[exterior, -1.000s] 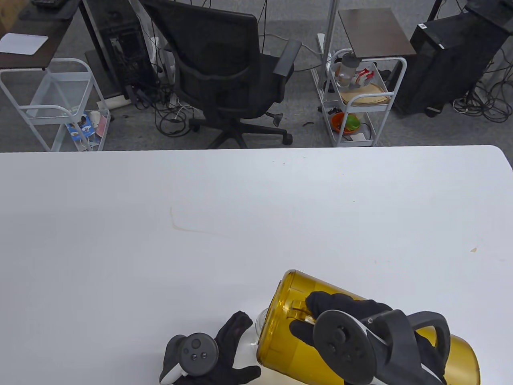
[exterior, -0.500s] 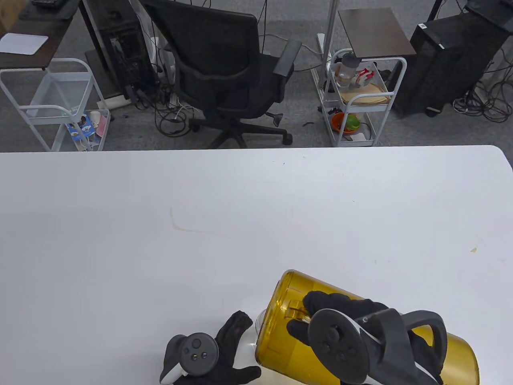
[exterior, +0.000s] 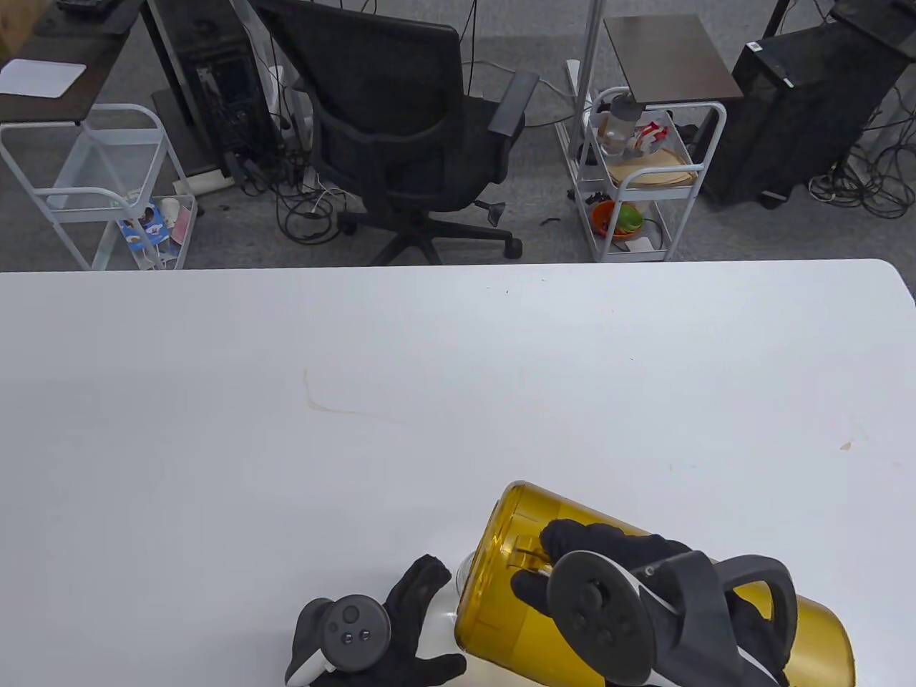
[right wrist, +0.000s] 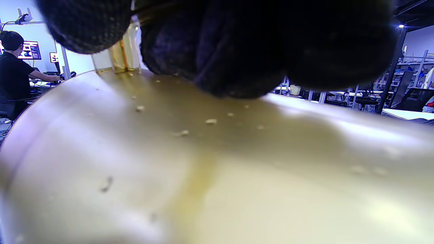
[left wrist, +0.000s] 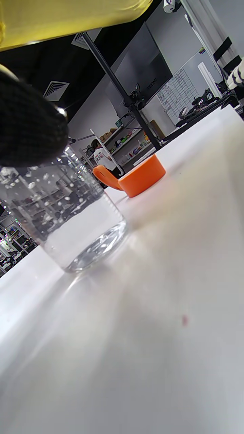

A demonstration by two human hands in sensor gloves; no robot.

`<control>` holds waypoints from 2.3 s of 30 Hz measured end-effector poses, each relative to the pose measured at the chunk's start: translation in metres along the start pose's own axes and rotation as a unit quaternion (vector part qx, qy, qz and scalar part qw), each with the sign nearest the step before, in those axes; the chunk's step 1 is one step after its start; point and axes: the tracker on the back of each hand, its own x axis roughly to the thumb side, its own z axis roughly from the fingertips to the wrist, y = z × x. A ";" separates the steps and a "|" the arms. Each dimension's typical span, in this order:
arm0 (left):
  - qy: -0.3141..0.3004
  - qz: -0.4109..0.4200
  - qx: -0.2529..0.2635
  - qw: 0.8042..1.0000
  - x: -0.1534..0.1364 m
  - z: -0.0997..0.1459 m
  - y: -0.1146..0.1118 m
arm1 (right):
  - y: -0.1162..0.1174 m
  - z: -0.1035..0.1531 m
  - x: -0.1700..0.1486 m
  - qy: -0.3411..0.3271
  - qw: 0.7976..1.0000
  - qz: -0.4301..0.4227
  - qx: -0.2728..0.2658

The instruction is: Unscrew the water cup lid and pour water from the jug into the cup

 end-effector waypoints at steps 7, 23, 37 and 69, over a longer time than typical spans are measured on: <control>0.000 0.000 -0.001 1.000 0.000 0.000 0.000 | 0.000 0.000 0.001 0.000 1.000 0.003 -0.003; -0.001 -0.004 -0.004 1.000 0.001 0.000 -0.001 | 0.008 0.009 -0.015 0.001 0.999 -0.029 -0.016; 0.006 0.001 -0.005 1.000 0.000 -0.001 0.000 | 0.045 0.029 -0.069 -0.019 0.987 -0.145 -0.060; 0.023 0.013 0.000 1.000 -0.003 -0.002 0.003 | 0.069 0.038 -0.181 0.039 0.825 -0.490 -0.278</control>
